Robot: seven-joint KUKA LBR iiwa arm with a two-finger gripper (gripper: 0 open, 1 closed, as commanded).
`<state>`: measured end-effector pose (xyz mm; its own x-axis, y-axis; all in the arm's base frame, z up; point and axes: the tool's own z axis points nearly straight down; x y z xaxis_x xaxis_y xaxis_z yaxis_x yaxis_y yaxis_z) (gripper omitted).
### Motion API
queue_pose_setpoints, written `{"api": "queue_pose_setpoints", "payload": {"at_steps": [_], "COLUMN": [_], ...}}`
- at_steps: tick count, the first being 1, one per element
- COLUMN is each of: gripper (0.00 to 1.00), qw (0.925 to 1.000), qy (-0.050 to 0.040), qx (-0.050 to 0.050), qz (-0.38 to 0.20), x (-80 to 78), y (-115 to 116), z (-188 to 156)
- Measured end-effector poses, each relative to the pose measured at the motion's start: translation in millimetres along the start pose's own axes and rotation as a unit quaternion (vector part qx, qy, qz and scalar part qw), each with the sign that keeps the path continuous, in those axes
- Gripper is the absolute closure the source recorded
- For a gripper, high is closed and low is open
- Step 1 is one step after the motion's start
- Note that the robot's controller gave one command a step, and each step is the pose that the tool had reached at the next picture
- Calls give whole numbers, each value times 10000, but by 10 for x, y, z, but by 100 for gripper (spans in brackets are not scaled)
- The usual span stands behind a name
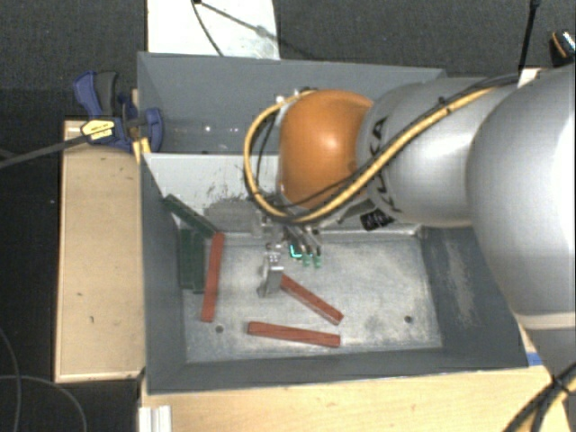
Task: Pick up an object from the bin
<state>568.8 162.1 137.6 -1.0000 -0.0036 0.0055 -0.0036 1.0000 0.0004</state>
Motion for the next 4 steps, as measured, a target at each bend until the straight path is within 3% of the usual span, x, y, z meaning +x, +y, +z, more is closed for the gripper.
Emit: {"api": "queue_pose_setpoints", "payload": {"at_steps": [1, 2, 3, 4], "gripper": [0, 100, 0, 100], "qw": [9998, 9998, 9998, 9998], "qy": [3, -63, -43, -59], "qx": [11, -11, -6, -11], "qz": [-210, -210, -195, -174], "x": [465, 422, 436, 425], "y": [-629, -586, -591, -586], "z": [710, 659, 673, 660]}}
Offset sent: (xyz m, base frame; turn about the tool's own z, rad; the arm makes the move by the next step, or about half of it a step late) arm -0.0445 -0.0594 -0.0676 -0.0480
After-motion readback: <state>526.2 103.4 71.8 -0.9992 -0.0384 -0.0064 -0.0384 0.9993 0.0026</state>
